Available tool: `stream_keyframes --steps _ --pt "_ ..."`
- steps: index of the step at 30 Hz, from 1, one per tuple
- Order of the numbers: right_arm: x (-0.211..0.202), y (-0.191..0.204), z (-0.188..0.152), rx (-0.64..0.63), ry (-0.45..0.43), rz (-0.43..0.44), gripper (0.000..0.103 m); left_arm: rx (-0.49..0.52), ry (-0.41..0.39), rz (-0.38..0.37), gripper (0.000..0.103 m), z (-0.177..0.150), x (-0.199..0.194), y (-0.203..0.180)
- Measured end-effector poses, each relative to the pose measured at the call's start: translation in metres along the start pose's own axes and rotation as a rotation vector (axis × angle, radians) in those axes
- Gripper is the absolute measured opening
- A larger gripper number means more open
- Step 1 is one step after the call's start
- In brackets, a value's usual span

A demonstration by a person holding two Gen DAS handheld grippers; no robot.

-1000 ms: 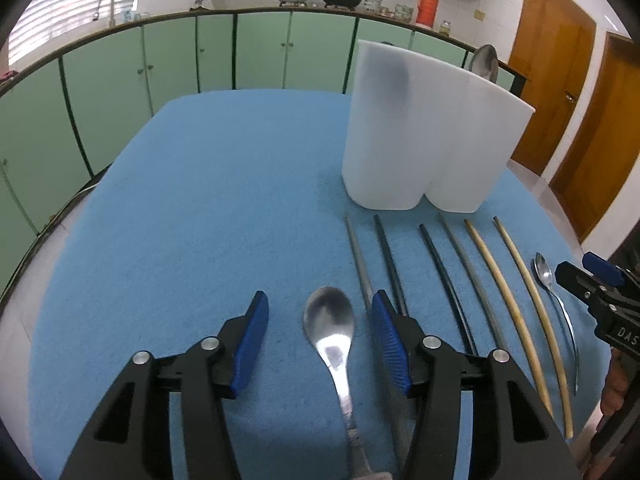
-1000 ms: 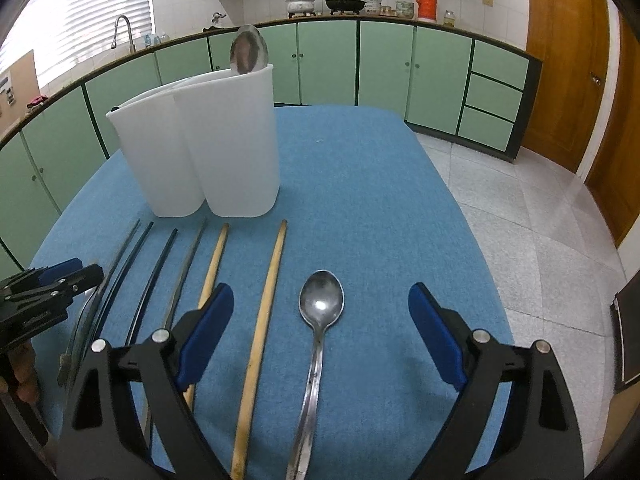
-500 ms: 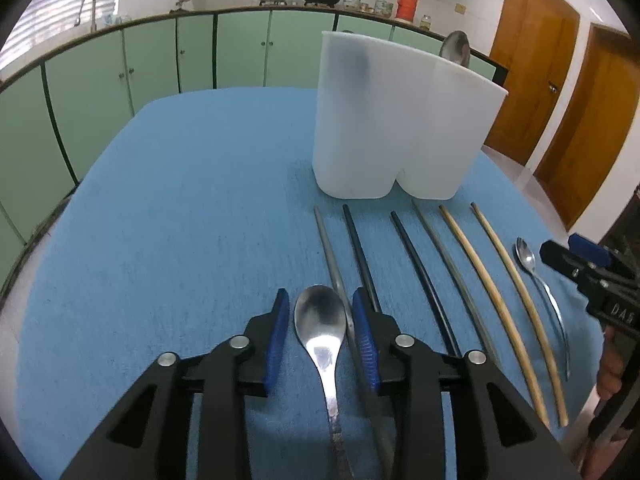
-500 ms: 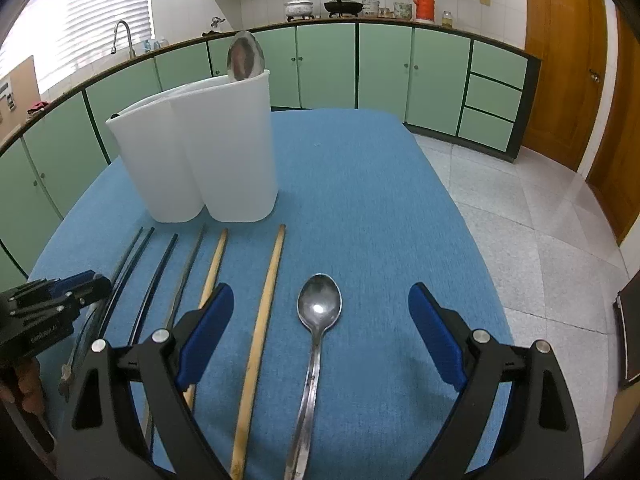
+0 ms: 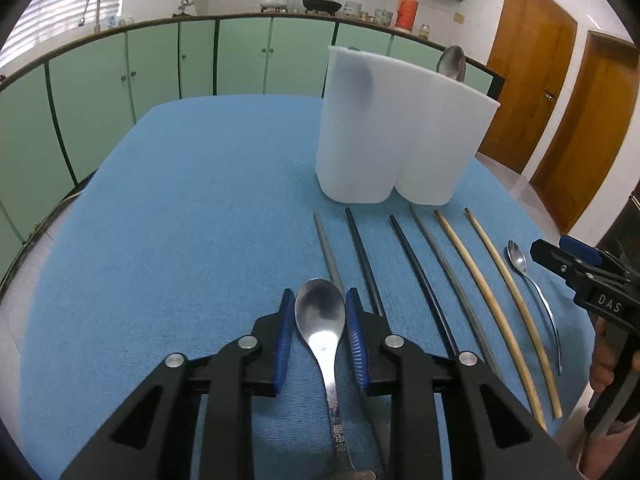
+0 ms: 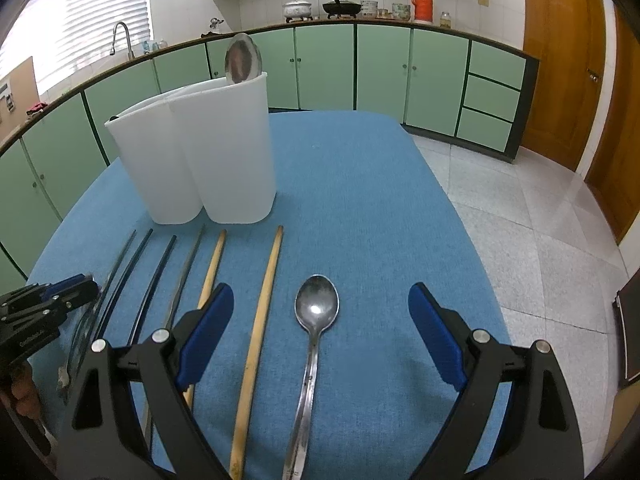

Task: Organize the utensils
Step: 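Lower the right tool onto the remaining silver spoon and grasp it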

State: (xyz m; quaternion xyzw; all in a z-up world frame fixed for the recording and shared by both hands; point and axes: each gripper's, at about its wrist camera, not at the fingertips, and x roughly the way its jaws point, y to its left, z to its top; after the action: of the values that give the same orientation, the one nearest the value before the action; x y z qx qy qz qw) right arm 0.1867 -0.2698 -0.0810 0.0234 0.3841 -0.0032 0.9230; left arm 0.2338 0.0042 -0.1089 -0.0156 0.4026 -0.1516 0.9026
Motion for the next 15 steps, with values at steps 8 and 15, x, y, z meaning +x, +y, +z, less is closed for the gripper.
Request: stream_keyframes --steps 8,15 --pt "0.003 0.007 -0.001 -0.019 0.029 0.011 0.079 -0.019 -0.002 0.011 0.026 -0.005 -0.001 0.008" --pt "0.011 0.012 -0.001 -0.023 0.071 -0.002 0.077 -0.055 -0.013 0.013 0.026 -0.004 -0.004 0.018"
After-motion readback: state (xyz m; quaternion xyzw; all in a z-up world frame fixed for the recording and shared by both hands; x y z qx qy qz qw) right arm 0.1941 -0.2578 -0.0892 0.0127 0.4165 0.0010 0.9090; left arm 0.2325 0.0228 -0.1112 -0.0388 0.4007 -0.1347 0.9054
